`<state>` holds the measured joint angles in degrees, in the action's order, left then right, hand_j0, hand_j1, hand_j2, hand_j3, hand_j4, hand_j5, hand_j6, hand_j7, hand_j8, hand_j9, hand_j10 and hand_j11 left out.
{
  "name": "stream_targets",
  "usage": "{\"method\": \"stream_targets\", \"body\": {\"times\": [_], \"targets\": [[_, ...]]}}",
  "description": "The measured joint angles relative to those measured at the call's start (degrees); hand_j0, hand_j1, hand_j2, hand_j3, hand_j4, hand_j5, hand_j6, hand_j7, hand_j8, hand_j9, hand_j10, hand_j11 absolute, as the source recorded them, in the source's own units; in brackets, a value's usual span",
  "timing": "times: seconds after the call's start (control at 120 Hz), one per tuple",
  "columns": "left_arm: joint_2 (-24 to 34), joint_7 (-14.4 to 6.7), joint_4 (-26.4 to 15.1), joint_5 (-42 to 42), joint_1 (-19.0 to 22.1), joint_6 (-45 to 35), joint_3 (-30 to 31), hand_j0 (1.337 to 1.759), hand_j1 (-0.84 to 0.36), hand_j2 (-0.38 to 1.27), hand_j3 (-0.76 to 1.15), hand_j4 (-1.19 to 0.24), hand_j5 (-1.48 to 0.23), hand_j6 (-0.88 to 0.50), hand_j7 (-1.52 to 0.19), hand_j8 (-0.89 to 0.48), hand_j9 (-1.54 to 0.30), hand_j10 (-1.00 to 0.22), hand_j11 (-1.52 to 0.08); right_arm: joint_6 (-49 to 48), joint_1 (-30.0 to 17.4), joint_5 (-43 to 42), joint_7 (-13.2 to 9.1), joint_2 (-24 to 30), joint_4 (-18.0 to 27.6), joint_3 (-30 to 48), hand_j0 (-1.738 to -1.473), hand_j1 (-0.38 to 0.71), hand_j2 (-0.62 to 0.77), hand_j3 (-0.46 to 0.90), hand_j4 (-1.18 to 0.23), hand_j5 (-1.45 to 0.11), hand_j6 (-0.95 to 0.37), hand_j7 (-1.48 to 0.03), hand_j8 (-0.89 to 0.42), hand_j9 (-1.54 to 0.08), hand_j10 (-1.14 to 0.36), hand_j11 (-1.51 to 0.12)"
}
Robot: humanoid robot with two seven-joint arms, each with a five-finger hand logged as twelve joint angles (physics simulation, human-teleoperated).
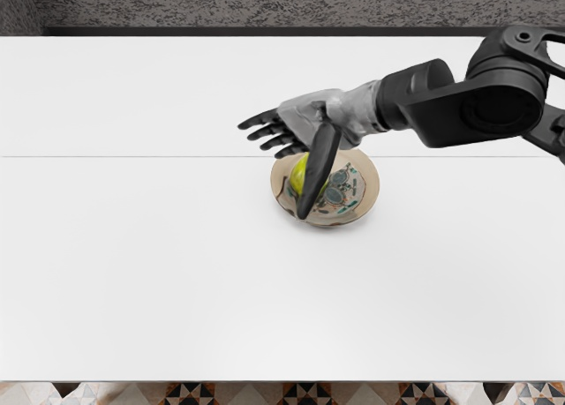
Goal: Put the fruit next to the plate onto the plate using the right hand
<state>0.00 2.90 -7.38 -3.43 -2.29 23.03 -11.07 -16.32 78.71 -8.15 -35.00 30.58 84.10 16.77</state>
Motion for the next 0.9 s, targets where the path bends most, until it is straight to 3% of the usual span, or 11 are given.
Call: {"method": "stream_targets", "body": {"times": [0.15,0.325,0.65,0.9], "targets": [[0.0,0.0,0.0,0.0,0.0,0.0,0.0,1.658,0.33,0.00,0.00,-0.01,-0.02,-0.01,-0.02,-0.01,-0.02,-0.01,-0.02,-13.2,-10.0,3.7,0.0,3.6,1.0,11.1,-1.658,-0.34,0.00,0.00,-0.01,-0.01,0.00,-0.01,0.00,-0.01,-0.01,-0.01],[0.0,0.0,0.0,0.0,0.0,0.0,0.0,1.658,0.33,0.00,0.00,-0.01,-0.02,-0.01,-0.02,-0.01,-0.02,-0.01,-0.02,-17.7,-19.9,7.0,0.0,8.0,1.1,19.8,-1.658,-0.35,0.00,0.00,0.00,0.00,0.00,0.00,0.00,0.00,0.00,0.00],[0.0,0.0,0.0,0.0,0.2,0.0,0.0,1.658,0.33,0.00,0.00,-0.01,-0.02,-0.01,-0.02,-0.01,-0.02,-0.01,-0.02,-18.7,-27.8,12.0,0.0,16.4,-2.6,23.7,-1.658,-0.35,0.00,0.00,0.00,0.00,0.00,0.00,0.00,0.00,0.00,0.00],[0.0,0.0,0.0,0.0,0.0,0.0,0.0,1.658,0.33,0.00,0.00,-0.01,-0.02,-0.01,-0.02,-0.01,-0.02,-0.01,-0.02,-18.7,-29.6,15.7,0.0,22.4,-4.3,24.7,-1.658,-0.35,0.00,0.00,0.00,0.00,0.00,0.00,0.00,0.00,0.00,0.00]]}}
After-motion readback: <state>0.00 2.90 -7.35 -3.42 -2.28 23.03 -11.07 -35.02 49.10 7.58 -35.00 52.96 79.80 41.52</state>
